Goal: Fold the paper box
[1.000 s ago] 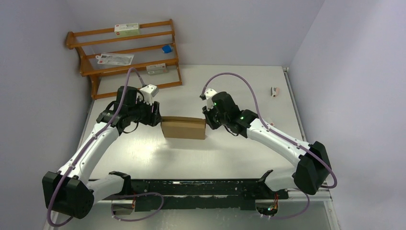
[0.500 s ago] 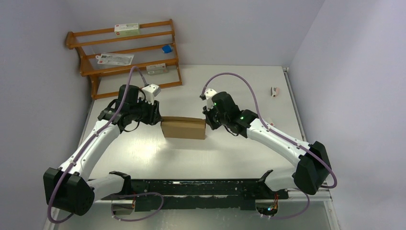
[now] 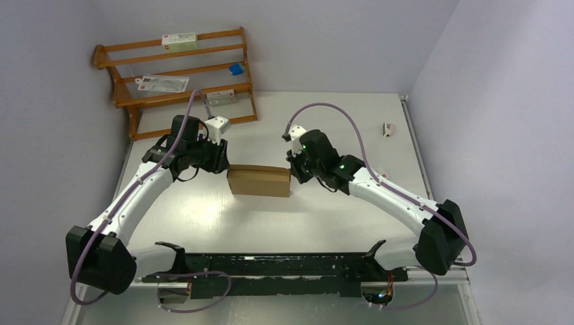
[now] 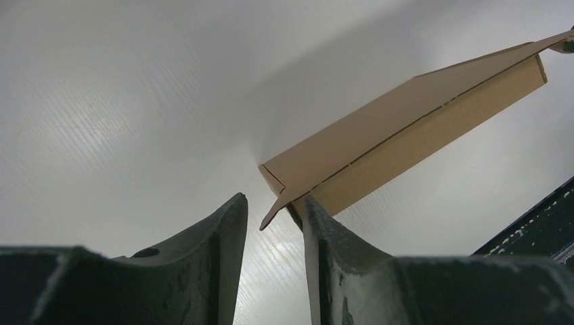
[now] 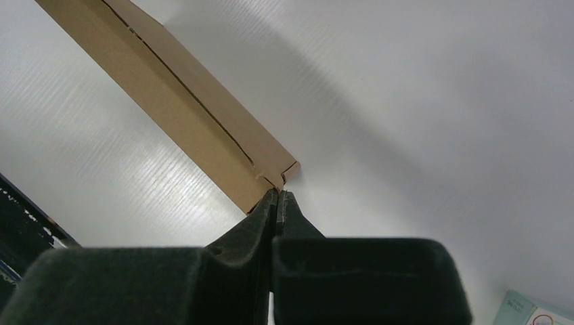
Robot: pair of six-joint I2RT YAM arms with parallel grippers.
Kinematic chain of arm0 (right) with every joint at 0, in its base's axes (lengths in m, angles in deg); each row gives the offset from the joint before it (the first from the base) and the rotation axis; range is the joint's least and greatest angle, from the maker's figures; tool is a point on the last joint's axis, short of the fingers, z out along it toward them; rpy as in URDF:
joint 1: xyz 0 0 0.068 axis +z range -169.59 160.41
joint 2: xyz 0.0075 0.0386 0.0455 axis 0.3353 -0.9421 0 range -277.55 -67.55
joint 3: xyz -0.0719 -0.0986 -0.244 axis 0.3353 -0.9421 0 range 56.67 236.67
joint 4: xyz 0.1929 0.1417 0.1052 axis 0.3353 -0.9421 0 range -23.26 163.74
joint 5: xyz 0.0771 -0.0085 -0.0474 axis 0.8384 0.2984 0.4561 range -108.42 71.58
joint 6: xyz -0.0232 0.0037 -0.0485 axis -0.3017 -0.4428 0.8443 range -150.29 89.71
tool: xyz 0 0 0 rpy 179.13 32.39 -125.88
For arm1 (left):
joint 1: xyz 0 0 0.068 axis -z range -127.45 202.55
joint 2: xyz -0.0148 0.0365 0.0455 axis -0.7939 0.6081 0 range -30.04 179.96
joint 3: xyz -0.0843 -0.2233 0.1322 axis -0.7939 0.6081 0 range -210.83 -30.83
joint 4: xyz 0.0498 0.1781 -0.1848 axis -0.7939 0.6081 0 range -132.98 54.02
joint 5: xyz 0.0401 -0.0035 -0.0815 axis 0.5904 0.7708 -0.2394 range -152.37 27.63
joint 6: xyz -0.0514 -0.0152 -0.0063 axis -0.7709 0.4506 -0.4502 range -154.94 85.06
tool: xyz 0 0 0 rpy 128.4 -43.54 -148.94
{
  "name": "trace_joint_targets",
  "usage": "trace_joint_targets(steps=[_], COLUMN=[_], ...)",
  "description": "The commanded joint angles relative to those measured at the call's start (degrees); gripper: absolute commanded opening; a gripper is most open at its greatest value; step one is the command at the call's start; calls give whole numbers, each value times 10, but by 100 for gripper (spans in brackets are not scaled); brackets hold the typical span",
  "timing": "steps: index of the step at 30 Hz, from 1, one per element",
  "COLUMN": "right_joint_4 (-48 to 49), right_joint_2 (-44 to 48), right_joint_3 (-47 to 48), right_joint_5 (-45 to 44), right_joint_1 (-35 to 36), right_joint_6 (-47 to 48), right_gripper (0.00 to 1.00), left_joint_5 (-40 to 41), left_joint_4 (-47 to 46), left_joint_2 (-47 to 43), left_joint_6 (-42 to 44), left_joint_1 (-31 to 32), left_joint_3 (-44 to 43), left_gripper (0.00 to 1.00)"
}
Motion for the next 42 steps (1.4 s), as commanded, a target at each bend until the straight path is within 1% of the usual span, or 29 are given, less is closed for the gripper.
trace_joint_targets(steps=[1,6,16,22,26,29,33,38,42], right_joint_4=[14,14,13,15,12,10,12,1,-10], right_joint_2=[4,2,1,4,2,-1,-3,-11,-20], right_joint_3=[-10,-7,-5,-3,1,2,5,14,24], right_joint_5=[2,6,9,8,3,-6,-18,-49,-78], right_joint_1=[-4,-3,-4,-3,-3,-4,-2,3,22], right_joint_6=[0,1,4,-3,-14,-34,-69,-122,-162], right_gripper=[0,0,0,0,0,0,0,0,0], left_joint_5=[2,-11,-9,-16,-17,-14,-29,-14,-5], left_joint_4=[11,10,13,16,12,8,-3,-14,-43], left_joint_2=[-3,-2,7,5,-6,-12,-19,-22,-30], left_joint_6=[12,12,13,2,-30,-72,-103,-137,-170], left_joint_1=[4,5,9,13,14,15,16,22,35], left_joint_3=[-4,-3,0,0,5,12,24,39,57], left_gripper=[40,33,28,21,15,12,10,6,5])
